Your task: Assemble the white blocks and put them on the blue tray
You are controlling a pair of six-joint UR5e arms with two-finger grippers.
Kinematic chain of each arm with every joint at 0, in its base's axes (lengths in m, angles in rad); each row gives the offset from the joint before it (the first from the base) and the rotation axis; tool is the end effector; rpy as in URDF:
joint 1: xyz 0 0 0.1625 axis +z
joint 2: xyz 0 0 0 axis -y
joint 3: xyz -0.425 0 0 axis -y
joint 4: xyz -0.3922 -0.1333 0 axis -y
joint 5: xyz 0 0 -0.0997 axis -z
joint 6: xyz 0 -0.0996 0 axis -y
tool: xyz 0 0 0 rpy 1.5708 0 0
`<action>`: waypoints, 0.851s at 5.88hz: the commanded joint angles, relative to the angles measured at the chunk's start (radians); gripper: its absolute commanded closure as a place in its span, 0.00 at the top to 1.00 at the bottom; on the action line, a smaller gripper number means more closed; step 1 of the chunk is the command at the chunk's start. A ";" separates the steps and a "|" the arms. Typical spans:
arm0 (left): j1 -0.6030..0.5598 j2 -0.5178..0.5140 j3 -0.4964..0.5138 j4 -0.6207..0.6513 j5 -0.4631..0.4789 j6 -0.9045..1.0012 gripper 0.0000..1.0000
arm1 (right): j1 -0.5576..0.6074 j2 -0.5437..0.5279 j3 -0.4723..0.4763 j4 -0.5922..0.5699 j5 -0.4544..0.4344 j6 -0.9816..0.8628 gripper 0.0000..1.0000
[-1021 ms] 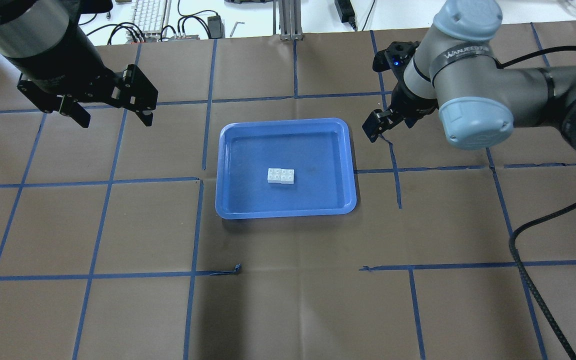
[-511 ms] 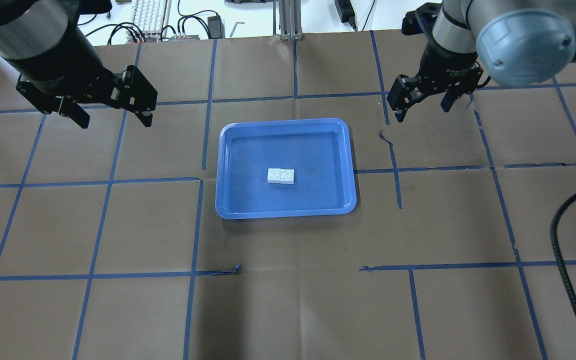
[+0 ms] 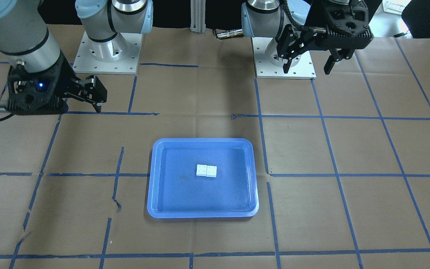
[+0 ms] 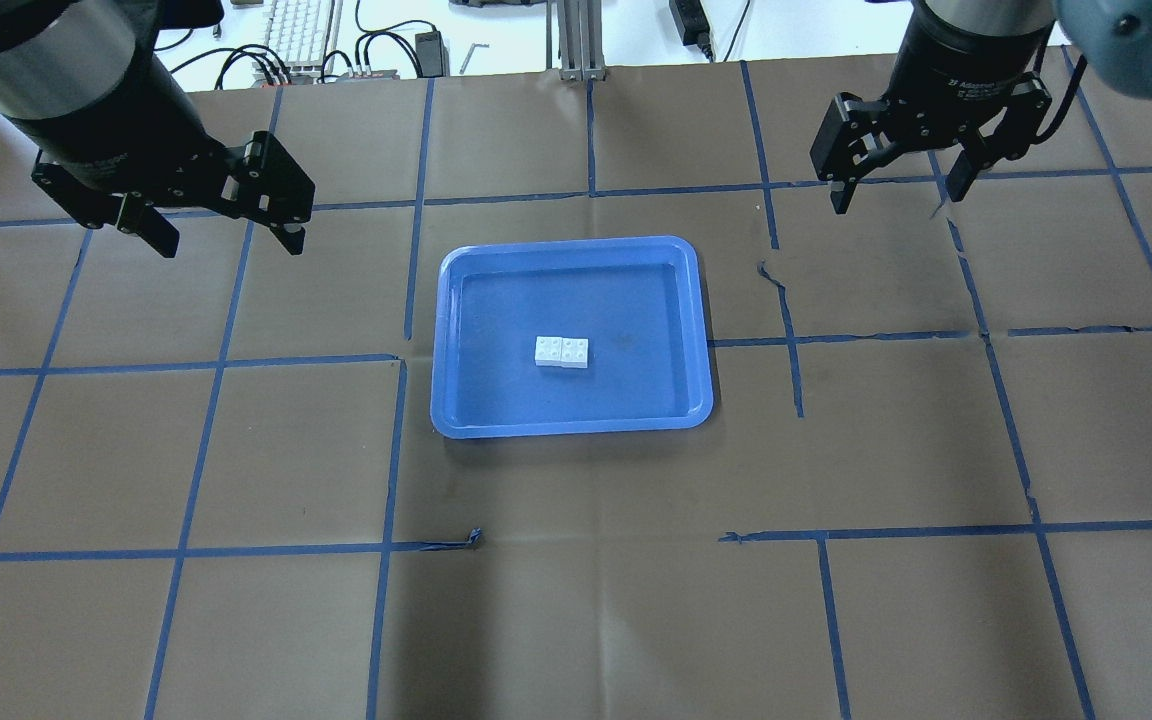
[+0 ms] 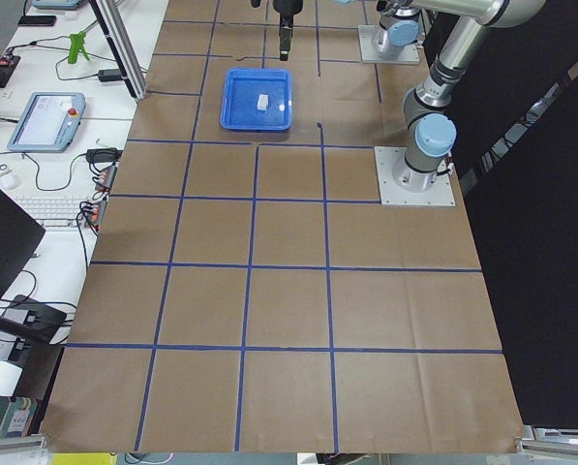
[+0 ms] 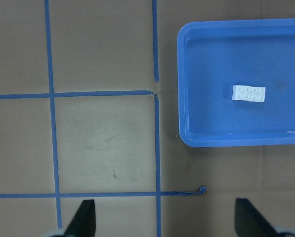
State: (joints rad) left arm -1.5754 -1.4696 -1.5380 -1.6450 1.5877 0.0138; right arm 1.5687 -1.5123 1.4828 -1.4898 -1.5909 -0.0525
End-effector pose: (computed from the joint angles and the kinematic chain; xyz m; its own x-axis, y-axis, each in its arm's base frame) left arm -0.1337 -0.4506 0.5443 -0.9997 0.0174 -0.0177 0.0184 0.9981 -0.0595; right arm 0.1302 -0.5116 0.4938 -0.9985 -0.0513 0.0173 -0.0504 0.9974 0.0525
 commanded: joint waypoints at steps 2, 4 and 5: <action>0.000 0.002 0.001 -0.002 0.000 0.000 0.99 | 0.017 -0.065 0.076 -0.059 0.006 0.017 1.00; 0.000 0.009 -0.005 -0.002 0.000 0.000 0.99 | 0.017 -0.063 0.077 -0.058 0.005 0.017 1.00; 0.000 0.009 -0.005 -0.002 0.000 0.000 0.99 | 0.017 -0.063 0.080 -0.058 0.006 0.017 1.00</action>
State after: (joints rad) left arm -1.5754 -1.4614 -1.5426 -1.6475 1.5877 0.0138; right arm 1.5861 -1.5756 1.5608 -1.5476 -1.5854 -0.0356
